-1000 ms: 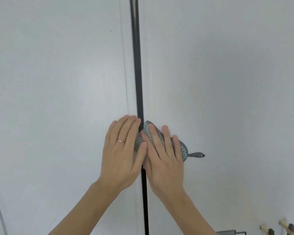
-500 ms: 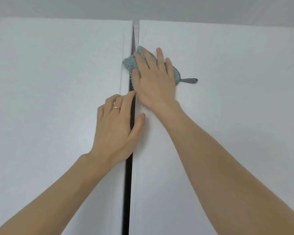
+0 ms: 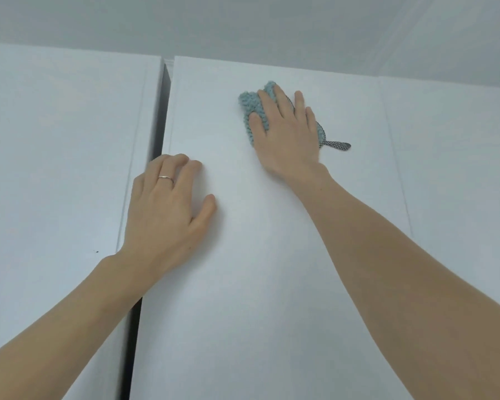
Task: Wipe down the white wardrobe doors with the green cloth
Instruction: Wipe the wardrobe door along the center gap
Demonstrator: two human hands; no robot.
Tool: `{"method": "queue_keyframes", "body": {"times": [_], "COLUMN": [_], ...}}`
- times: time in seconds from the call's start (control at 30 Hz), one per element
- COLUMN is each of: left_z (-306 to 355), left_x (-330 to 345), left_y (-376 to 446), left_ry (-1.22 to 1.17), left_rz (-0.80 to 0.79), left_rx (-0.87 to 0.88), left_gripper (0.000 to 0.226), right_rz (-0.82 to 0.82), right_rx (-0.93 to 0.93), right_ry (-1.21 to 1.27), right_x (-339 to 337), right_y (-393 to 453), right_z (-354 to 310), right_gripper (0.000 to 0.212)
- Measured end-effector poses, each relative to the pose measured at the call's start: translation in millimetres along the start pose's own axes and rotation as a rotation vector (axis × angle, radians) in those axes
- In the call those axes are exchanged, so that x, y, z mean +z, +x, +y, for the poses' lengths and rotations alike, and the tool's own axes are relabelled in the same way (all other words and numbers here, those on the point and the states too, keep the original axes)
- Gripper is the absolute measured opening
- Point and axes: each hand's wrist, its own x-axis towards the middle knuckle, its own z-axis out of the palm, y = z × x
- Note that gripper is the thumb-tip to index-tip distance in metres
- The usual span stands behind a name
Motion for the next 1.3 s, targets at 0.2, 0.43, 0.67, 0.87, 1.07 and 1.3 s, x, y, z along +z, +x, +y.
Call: {"method": "queue_keyframes", "body": {"times": [0.2,0.43,0.67,0.87,1.07,1.3], "left_z": [26,45,57,63,60,43], "left_x": [13,21,19,12,11,12], "left_y": [-6,-10,-11,-18,-5,6], "left_ry": [0.036,0.045,0.026,0.007,0.079,0.096], "left_rz": [0.031,0.007,-0.056,-0.057,-0.026,0.006], "left_rx": [-0.033,-0.051,-0.128,-0.142,-0.114,-0.021], "left_gripper": [0.051,0.054,0.058,0.053,0.055,0.05], "right_rz": [-0.013,-0.025,0.036,-0.001,-0.023,0.061], "right_rx": [0.167,0.258,0.075,-0.259,-0.297,-0.115], "right_ry": [-0.026,-0.077,-0.091,-0.072,-0.055,-0.107], "right_x": [-30,-46,-29,-7,-4,-23], "right_y": [-2,1,23,24,19,26], "right_z": [89,140,83,-4,4,80], "right_gripper": [0.058,0.062,0.059,0.056,0.056,0.059]}}
